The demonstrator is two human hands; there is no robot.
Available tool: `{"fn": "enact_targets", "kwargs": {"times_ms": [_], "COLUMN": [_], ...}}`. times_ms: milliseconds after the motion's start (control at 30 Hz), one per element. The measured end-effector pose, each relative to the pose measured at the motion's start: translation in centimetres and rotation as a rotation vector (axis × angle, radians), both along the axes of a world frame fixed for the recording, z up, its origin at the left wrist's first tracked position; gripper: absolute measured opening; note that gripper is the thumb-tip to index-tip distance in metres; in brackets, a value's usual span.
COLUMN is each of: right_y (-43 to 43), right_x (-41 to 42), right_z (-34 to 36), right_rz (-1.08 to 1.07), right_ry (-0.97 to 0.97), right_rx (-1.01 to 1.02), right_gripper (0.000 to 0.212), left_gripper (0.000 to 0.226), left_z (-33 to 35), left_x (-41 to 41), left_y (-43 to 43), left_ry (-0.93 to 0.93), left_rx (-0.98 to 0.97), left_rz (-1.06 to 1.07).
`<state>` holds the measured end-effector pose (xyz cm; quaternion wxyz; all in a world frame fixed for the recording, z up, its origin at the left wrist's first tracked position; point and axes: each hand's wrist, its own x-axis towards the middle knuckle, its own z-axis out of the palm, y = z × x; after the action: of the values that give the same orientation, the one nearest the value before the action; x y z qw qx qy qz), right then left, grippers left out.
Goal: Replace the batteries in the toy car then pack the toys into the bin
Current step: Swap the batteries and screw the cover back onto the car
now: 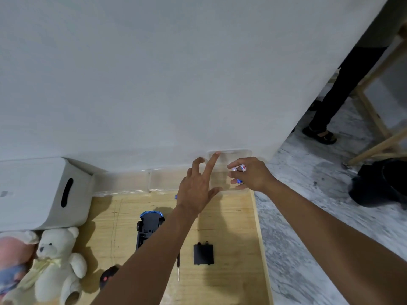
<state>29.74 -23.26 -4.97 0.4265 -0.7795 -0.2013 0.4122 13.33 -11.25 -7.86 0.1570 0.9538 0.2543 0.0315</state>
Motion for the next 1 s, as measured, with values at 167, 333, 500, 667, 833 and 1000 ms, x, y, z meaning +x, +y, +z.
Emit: {"fn": "enact_targets", "kwargs": {"times_ms": [167, 333, 500, 667, 833, 1000], "right_y": [1.2, 2.5, 2.8, 2.9, 2.7, 3.2], "right_x": [0.2, 0.2, 0.4, 0.9, 1.3, 0.9], "right_z": [-1.0, -1.8, -2.2, -1.2, -0.3, -0.6], "right_rz": [0.197, 0.376, 0.481, 0.508, 0.555, 0.584], "right_ry": [-0.244, -0.353, -0.42, -0.499, -0.523, -0.531], "right_rx": [-0.054, -0.122, -0.178, -0.16, -0.172, -0.194], "right_gripper": [0.01, 0.023, 0.019, 0.027, 0.025, 0.023], "left_gripper": [0.109, 0.111, 0.111, 0.108, 0.109, 0.111], "left_z": [-0.1, -0.2, -0.3, -0.2, -0.1, -0.1], "left_x": [0.1, 0.1, 0.1, 0.1, 0.1, 0.1], "left_y": [0.1, 0.2, 0.2, 0.2, 0.2, 0.2], "left_ry": [0.017, 0.011, -0.012, 0.001, 0.008, 0.013], "left_rx": [0.007, -0.016, -0.036, -0.027, -0.014, -0.016], "left_rz": [0.003, 0.005, 0.007, 0.003, 0.0, -0.001]}}
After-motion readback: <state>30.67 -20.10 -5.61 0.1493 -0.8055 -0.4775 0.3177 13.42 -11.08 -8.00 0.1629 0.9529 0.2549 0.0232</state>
